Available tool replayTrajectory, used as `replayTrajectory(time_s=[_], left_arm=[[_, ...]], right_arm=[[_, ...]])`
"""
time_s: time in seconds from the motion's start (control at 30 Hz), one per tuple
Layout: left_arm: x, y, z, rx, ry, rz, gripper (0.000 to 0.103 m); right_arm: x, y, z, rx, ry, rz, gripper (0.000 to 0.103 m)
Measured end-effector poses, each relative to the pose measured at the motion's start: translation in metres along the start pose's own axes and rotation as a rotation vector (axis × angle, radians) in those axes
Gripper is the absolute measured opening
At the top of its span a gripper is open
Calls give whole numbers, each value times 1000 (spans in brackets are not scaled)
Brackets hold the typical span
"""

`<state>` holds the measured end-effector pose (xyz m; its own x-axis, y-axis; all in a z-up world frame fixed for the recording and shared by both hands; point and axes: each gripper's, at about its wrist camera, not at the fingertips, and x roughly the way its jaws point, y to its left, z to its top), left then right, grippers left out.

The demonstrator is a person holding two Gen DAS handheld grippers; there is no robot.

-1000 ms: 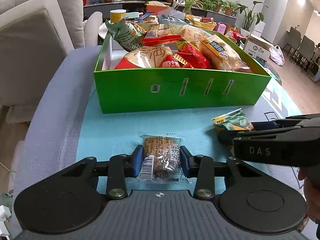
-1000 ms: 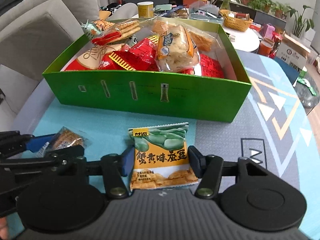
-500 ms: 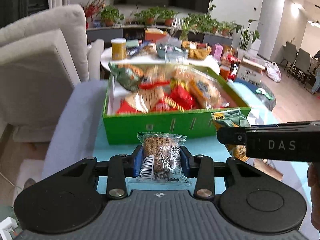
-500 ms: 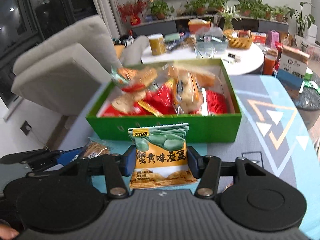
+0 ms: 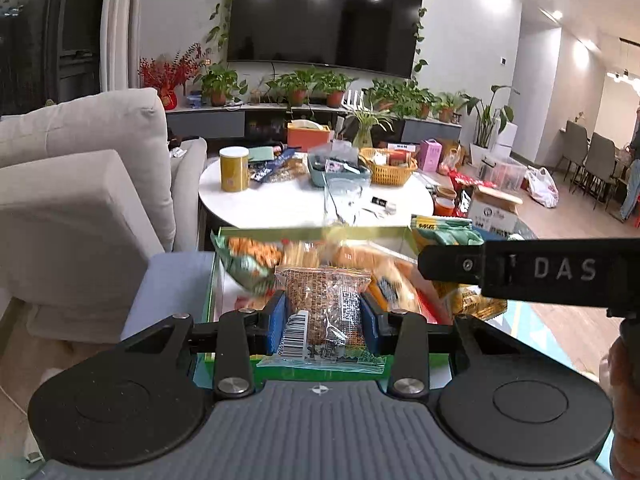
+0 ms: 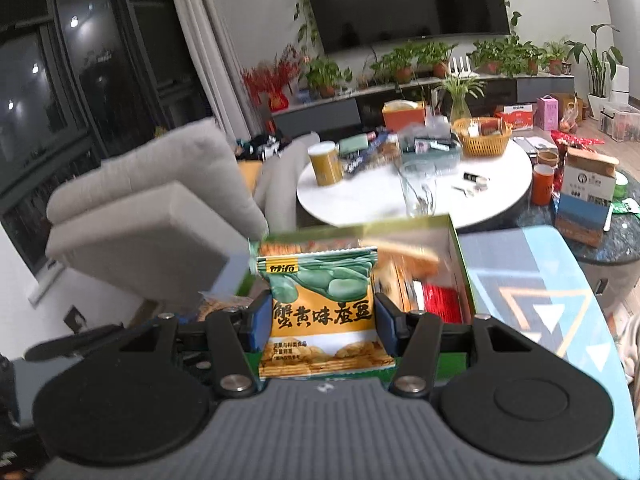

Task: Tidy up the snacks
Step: 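Lift both snacks with both tools over the green box, then open both tools to drop the biscuit and bean bag into the box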

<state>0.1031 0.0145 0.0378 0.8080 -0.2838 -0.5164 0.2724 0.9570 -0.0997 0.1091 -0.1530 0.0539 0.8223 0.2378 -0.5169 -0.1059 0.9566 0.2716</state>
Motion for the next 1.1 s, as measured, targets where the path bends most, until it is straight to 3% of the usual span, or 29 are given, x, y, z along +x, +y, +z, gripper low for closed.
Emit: replayTrajectory(time_s=[0.33, 0.9, 1.1], left_arm=[[31, 7, 15, -20, -8, -10, 36], [98, 45, 1, -65, 90, 49, 36], [109, 48, -3, -57, 124, 62, 40]], right_arm=[[33, -17, 10, 77, 8, 10, 62], [98, -19, 1, 104, 108, -3, 62], [103, -20, 1, 119, 99, -21, 63]])
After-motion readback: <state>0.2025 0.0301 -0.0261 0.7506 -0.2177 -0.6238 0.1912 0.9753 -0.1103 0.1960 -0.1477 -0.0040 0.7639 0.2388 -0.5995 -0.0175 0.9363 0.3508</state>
